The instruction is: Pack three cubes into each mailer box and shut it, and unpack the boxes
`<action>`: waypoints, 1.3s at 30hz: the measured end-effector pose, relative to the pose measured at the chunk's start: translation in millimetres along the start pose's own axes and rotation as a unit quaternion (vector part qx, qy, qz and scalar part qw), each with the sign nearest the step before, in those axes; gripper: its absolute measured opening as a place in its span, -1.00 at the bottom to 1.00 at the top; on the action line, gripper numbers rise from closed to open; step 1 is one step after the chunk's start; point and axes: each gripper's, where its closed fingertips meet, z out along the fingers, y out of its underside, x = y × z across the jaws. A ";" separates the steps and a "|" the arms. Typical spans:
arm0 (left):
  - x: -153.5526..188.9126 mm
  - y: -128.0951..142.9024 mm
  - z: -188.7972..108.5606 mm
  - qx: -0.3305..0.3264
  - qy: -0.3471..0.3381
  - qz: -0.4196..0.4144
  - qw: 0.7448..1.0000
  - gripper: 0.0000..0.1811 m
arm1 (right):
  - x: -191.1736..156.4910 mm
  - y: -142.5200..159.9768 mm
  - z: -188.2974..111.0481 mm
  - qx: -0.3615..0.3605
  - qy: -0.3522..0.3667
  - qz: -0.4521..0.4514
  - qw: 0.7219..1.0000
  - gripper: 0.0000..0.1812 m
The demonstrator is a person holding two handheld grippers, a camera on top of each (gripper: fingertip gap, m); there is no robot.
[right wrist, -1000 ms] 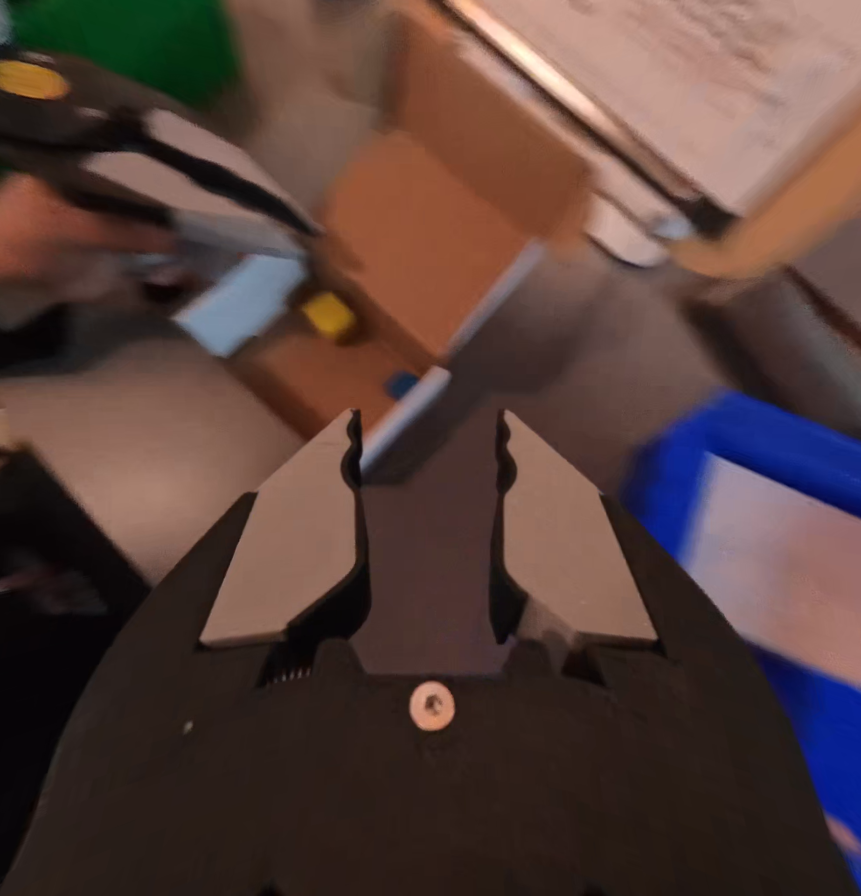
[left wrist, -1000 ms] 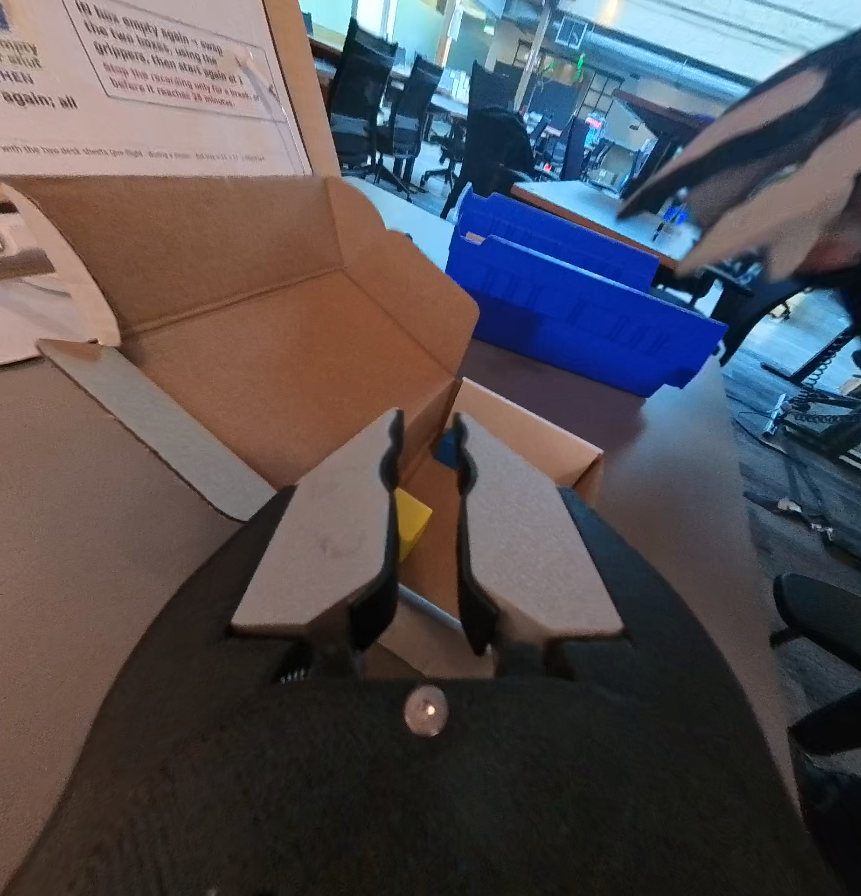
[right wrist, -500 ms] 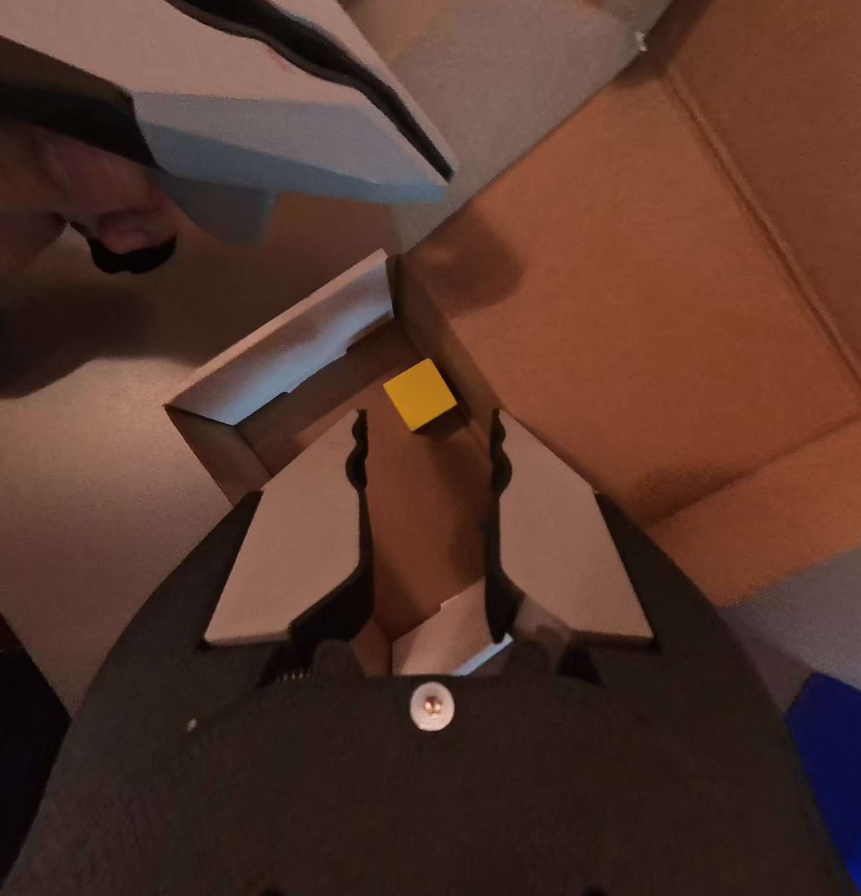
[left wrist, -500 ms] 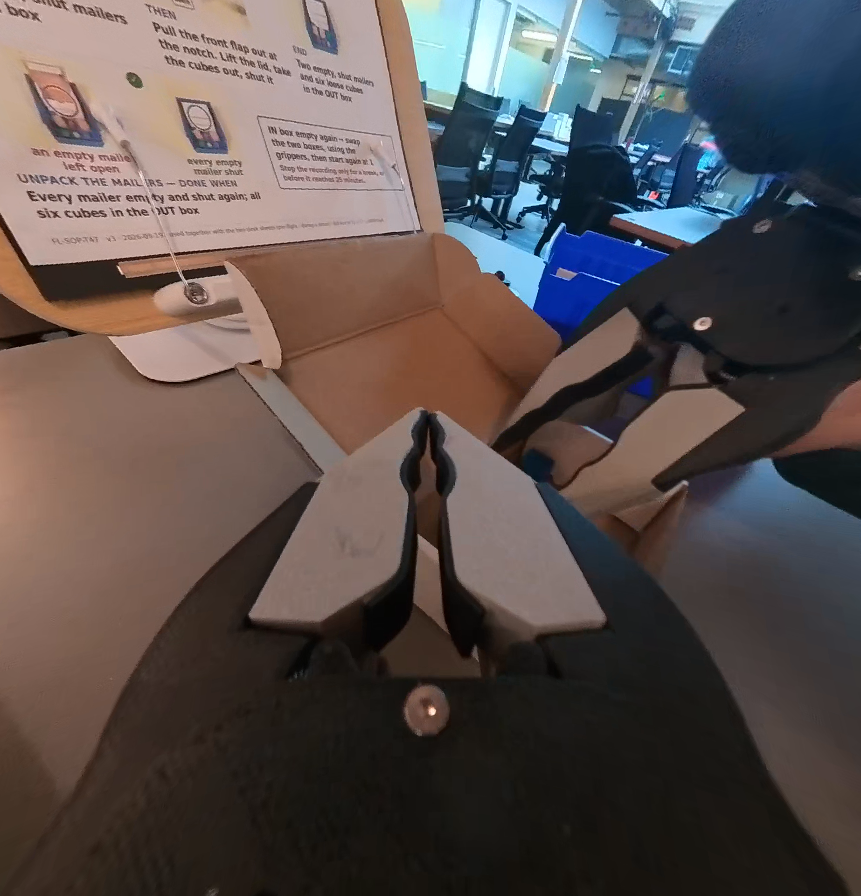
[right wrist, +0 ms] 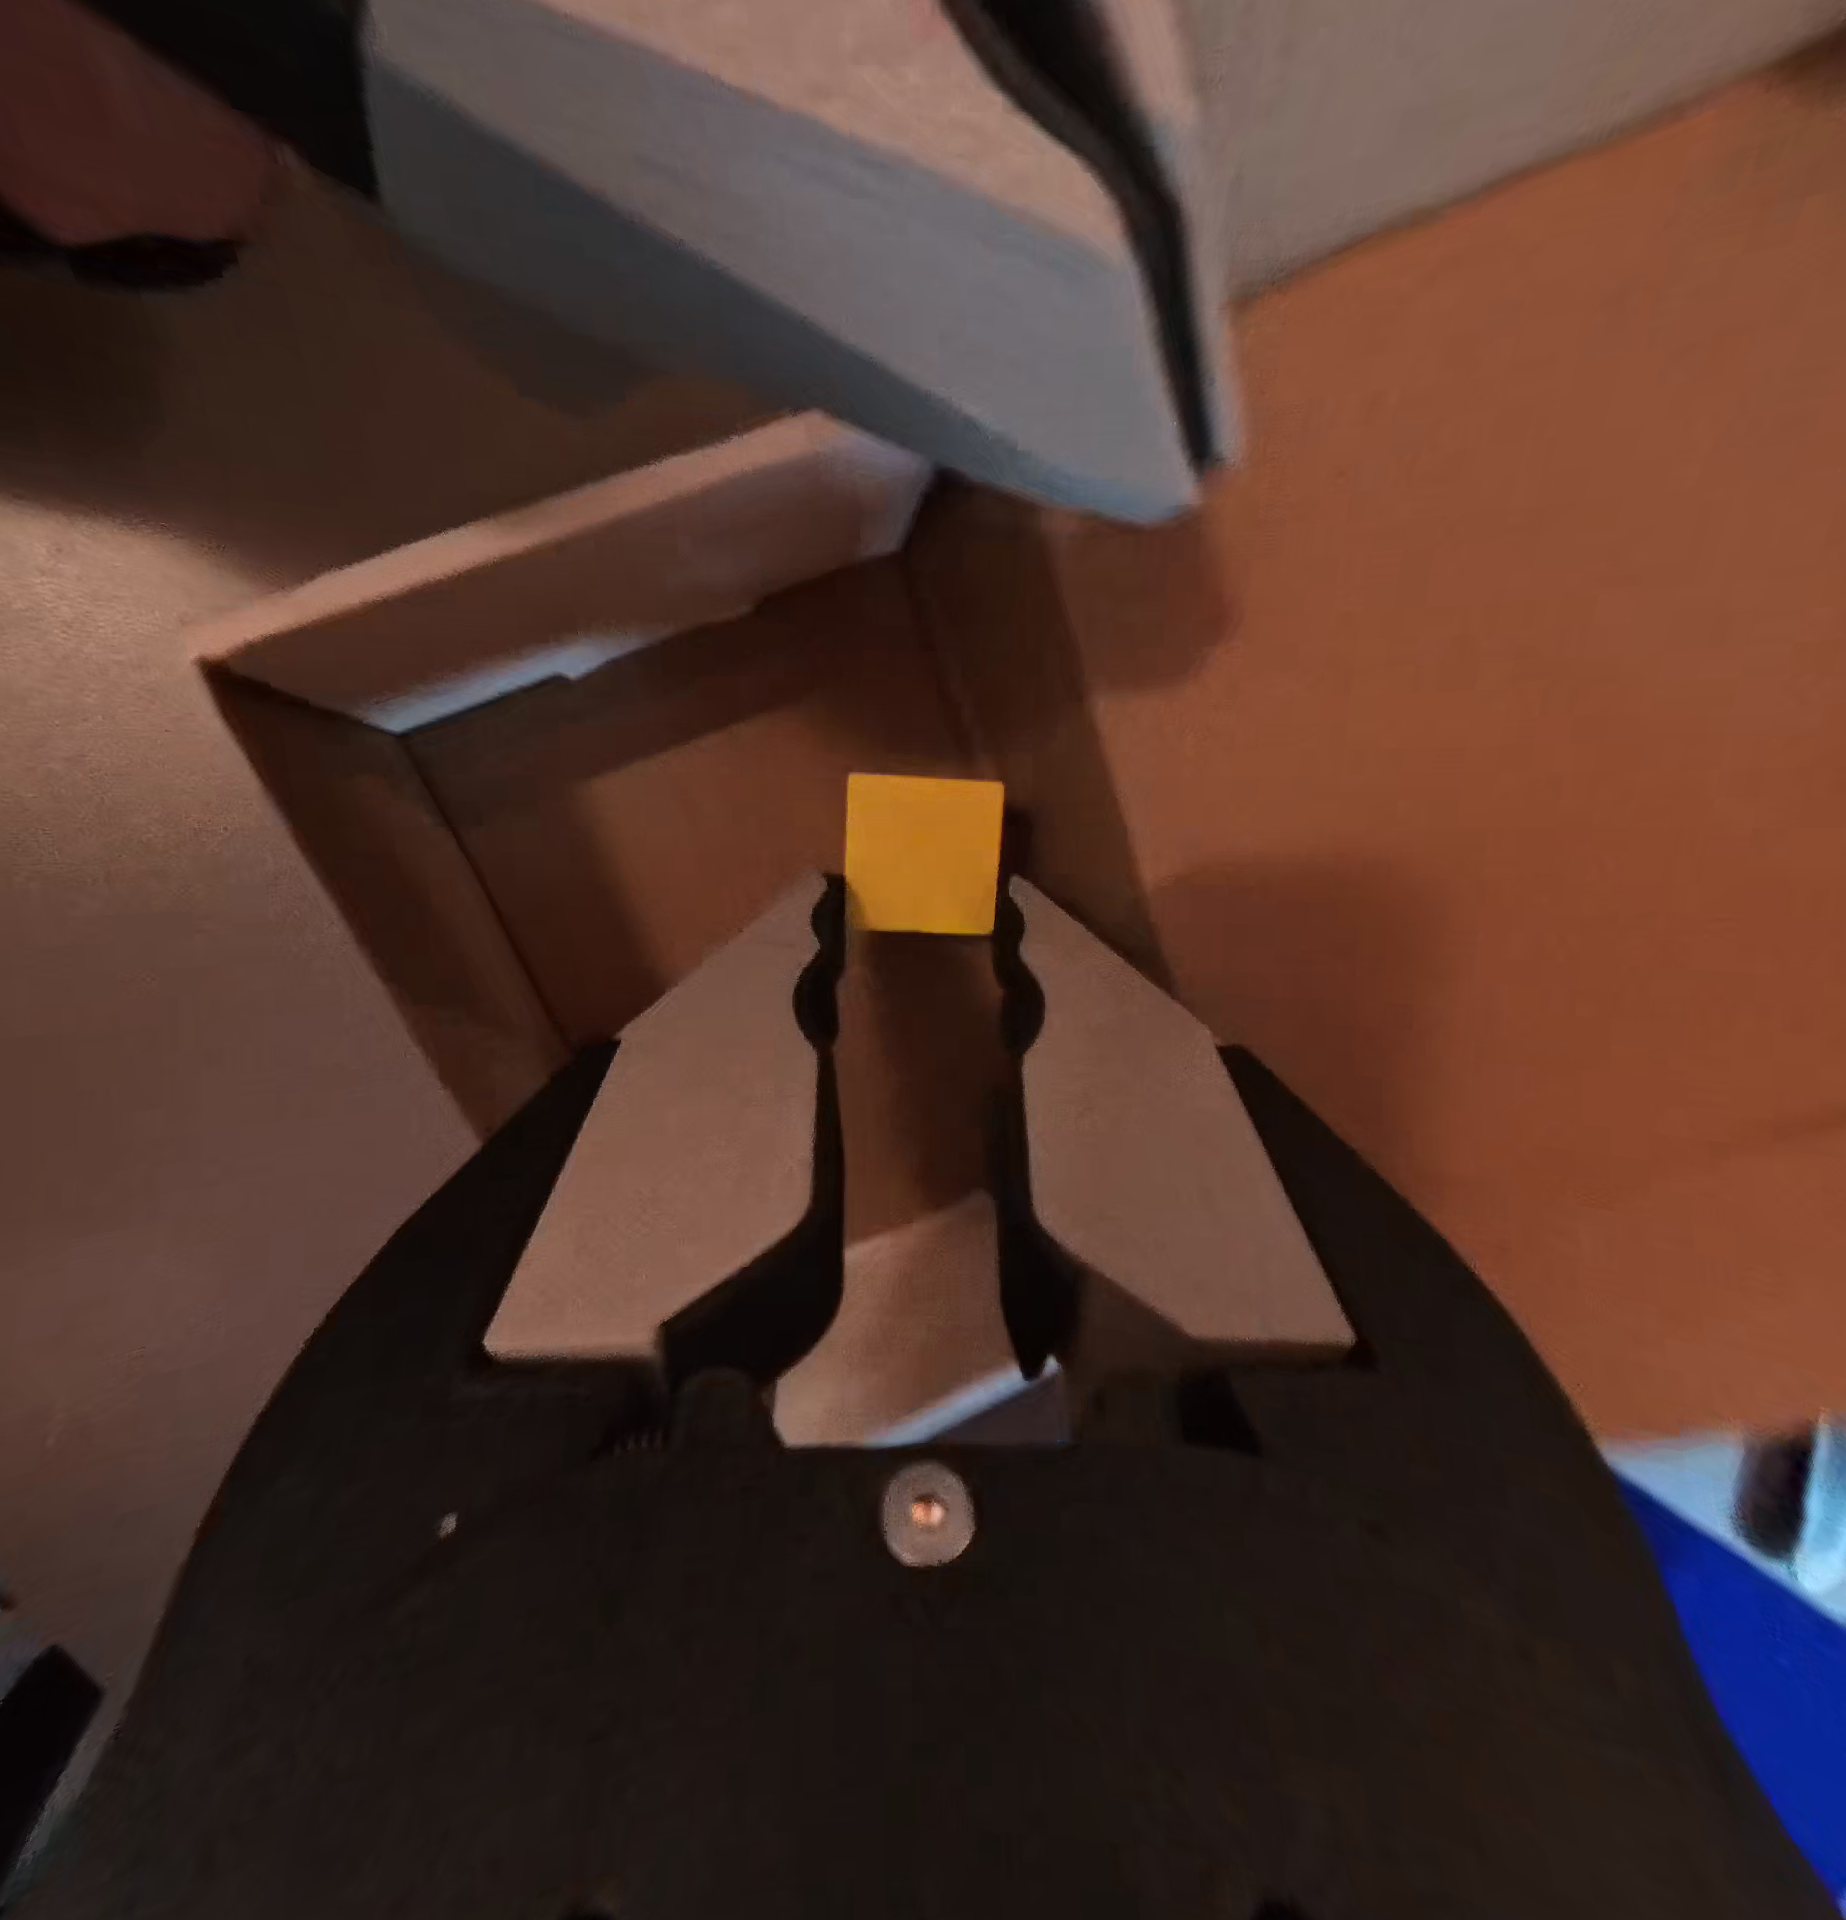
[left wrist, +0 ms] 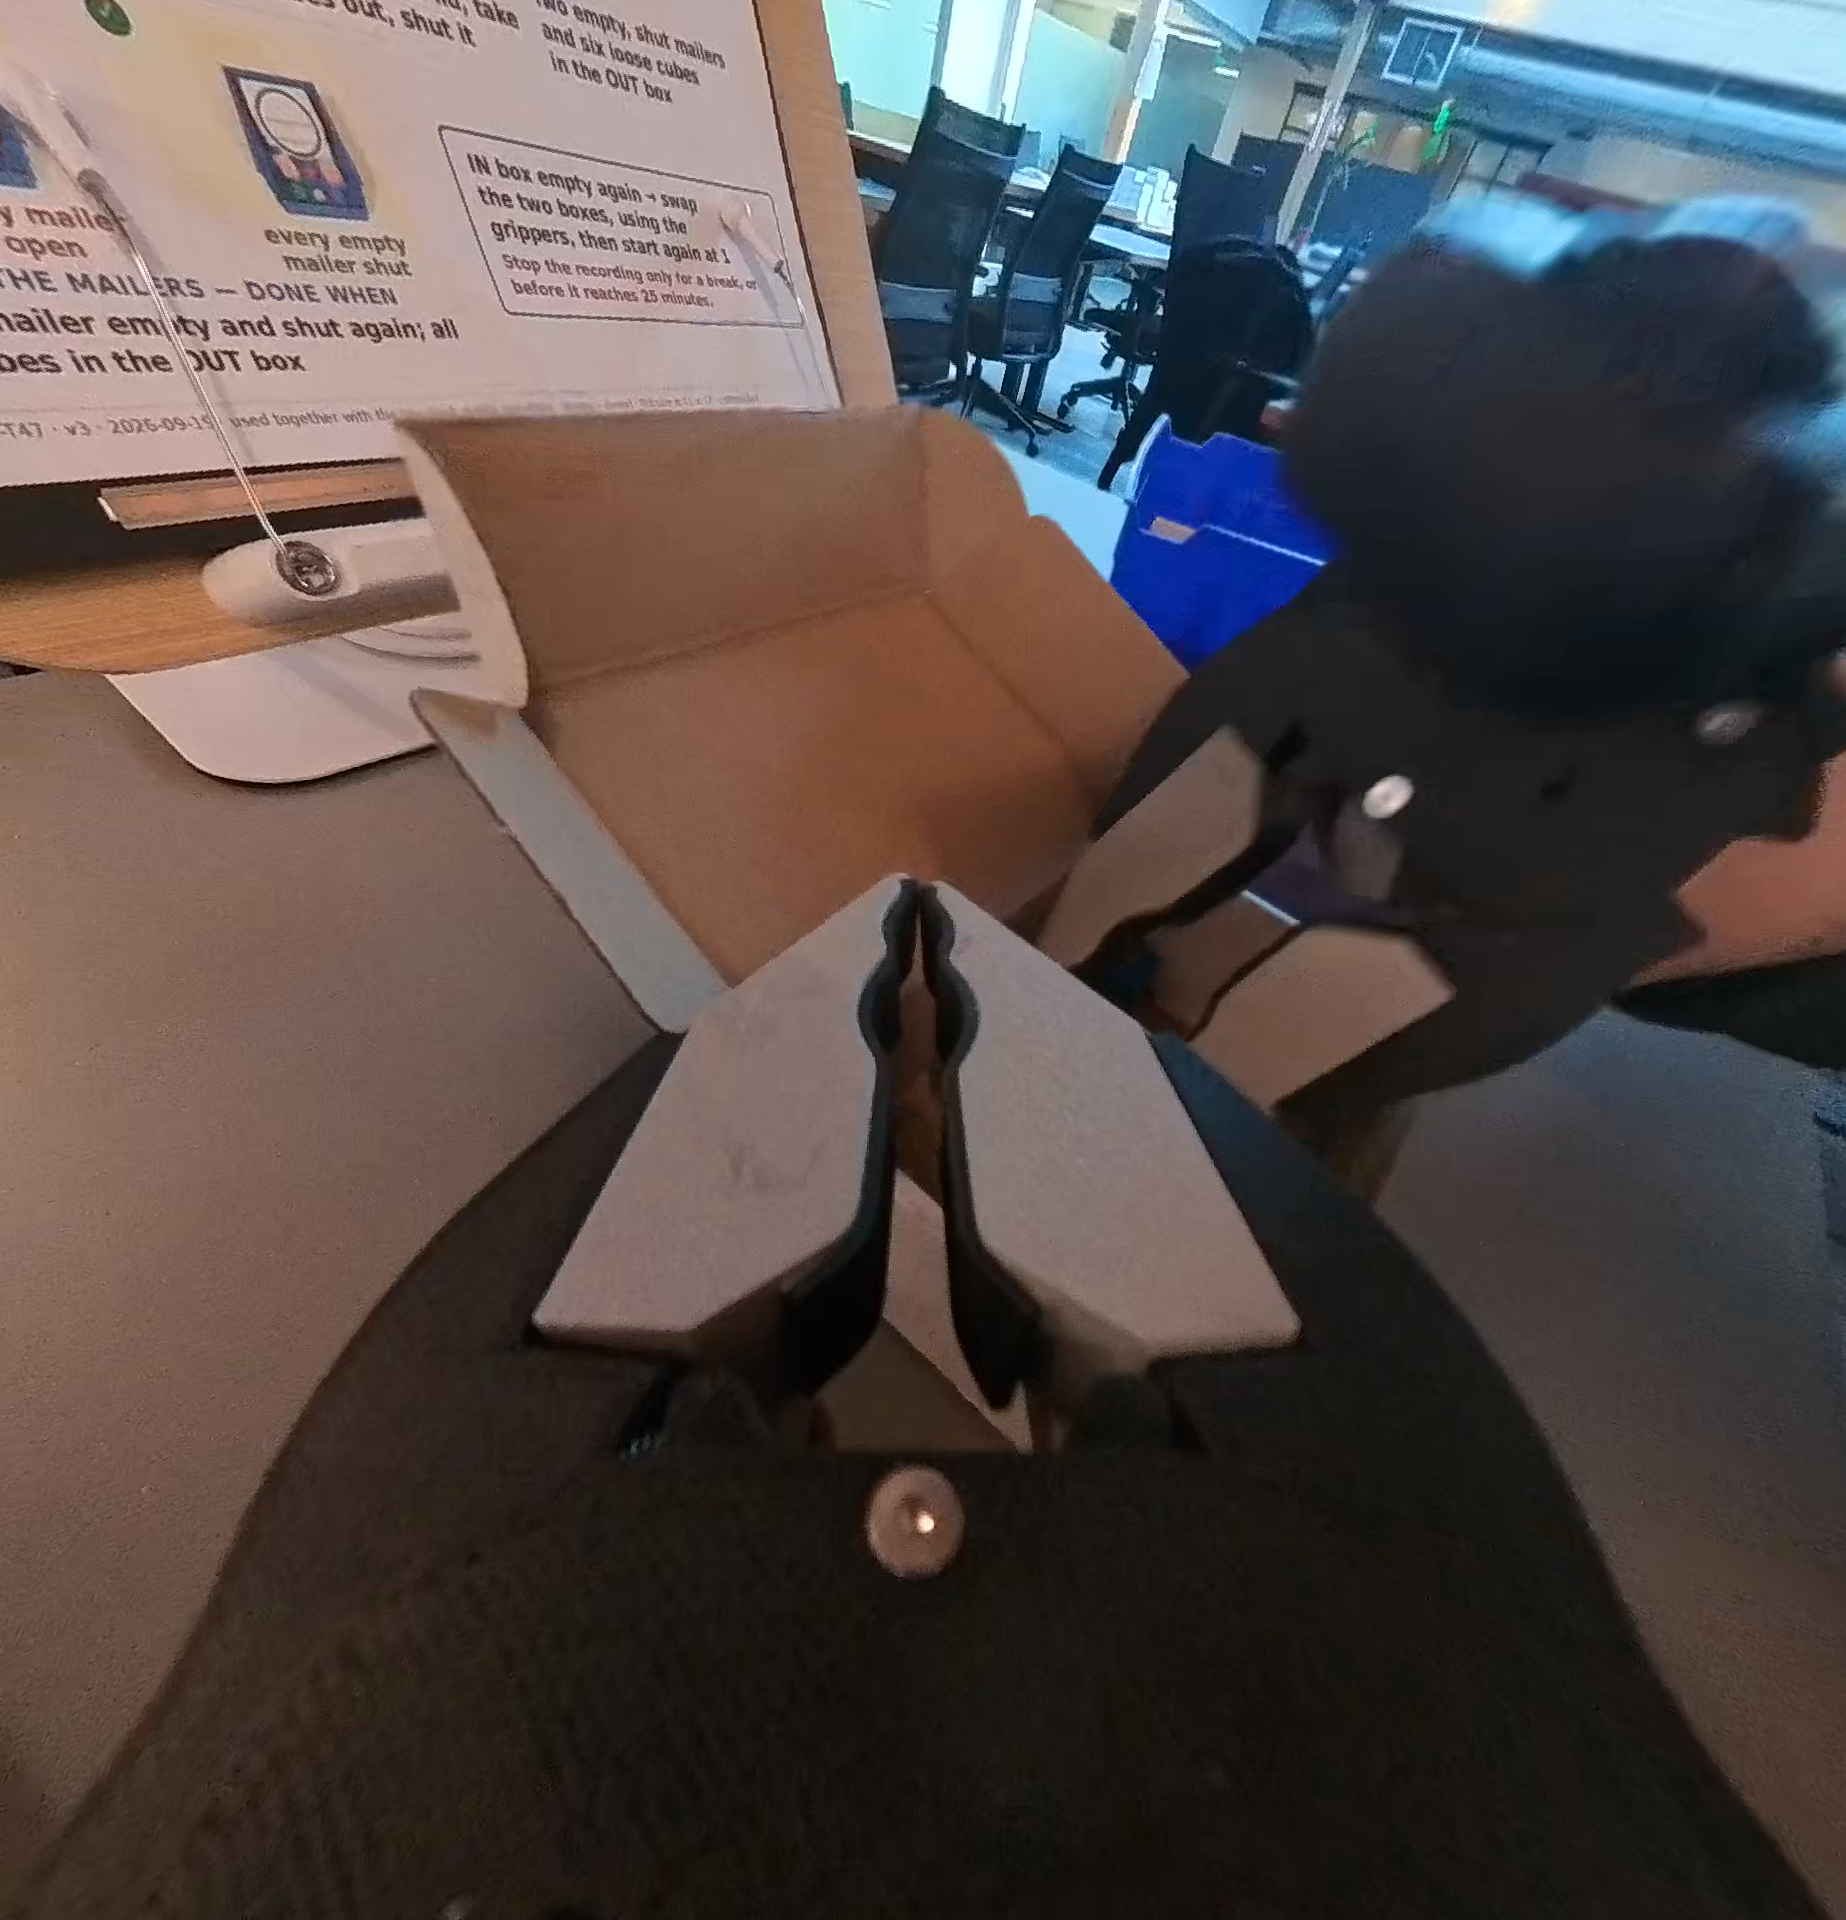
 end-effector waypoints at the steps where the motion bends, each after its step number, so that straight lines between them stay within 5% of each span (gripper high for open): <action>1: -0.7 -0.1 -0.4 0.001 -0.002 0.001 1.000 -1.00 | 4.4 2.8 -11.4 0.012 0.012 0.010 1.000 -0.71; 6: 0.5 -3.5 -1.9 0.011 0.007 -0.013 1.000 -1.00 | 44.6 55.1 -94.8 0.052 0.104 0.092 0.989 -0.71; 12: 4.9 -7.0 -2.3 0.023 0.008 -0.003 1.000 -1.00 | 122.4 193.0 -206.4 0.049 0.239 0.287 0.926 -0.71; 16: 6.4 -1.9 0.9 0.013 0.007 0.004 1.000 -0.99 | 128.1 291.2 -206.8 -0.026 0.231 0.376 0.897 -0.71; 19: 4.0 -0.3 1.6 0.012 -0.001 0.010 1.000 -0.98 | 112.6 335.2 -187.7 -0.074 0.204 0.399 0.891 -0.71; 28: -0.4 3.3 2.9 0.007 -0.004 0.005 1.000 -0.98 | 105.3 386.5 -156.1 -0.146 0.193 0.418 0.876 -0.59; 35: 2.5 5.3 5.2 0.002 0.003 0.007 1.000 -0.95 | 141.1 342.2 -144.3 -0.033 0.198 0.428 0.881 -0.47; 39: 2.3 7.6 6.2 -0.003 0.003 0.010 1.000 -0.95 | 144.4 336.8 -114.4 -0.076 0.177 0.412 0.891 -0.41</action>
